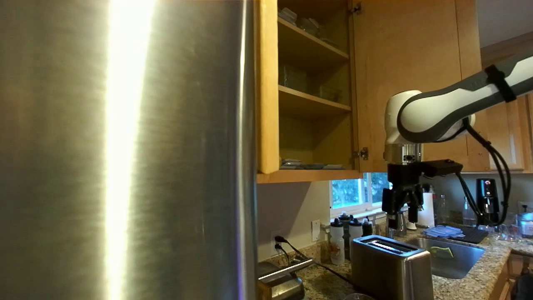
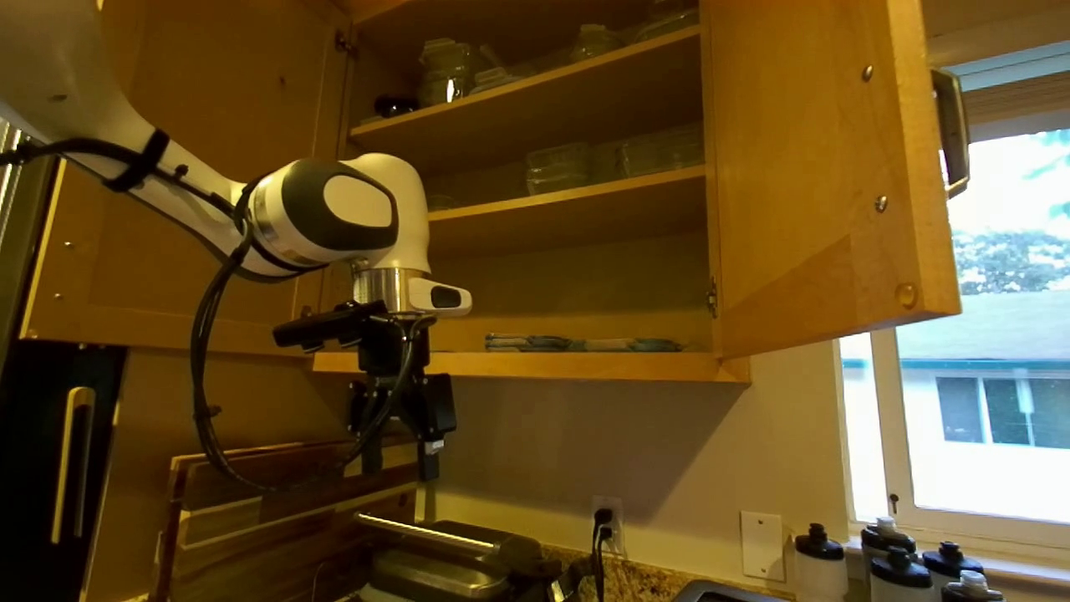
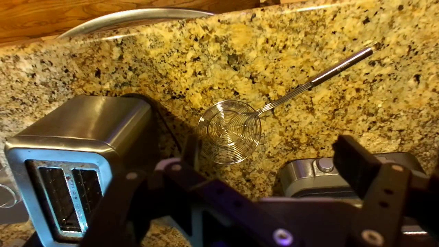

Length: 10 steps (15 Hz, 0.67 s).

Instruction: Close both doors to the cupboard

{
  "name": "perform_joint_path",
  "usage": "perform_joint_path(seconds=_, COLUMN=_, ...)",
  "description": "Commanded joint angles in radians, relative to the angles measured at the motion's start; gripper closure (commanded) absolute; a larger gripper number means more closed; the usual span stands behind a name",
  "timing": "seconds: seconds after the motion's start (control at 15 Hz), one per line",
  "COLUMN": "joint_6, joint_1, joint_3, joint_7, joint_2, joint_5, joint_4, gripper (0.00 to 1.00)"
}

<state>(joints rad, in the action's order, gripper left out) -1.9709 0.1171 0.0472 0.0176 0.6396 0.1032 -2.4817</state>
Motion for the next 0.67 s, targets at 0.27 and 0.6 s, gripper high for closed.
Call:
perform_joint_path(seconds=0.27, joint_6=0.005, joint_1=-0.012, joint_3=0.009, joint_7=-0.022, joint_2=0.008, joint_5=0.007, joint_4=-0.004, gripper=0.00)
perform_joint_path(seconds=0.6, joint_6=0.022, joint_1=0.044, joint_3=0.010, joint_7=0.011, joint_2=0.100, joint_5=0.104, joint_4=-0.053, gripper=0.00)
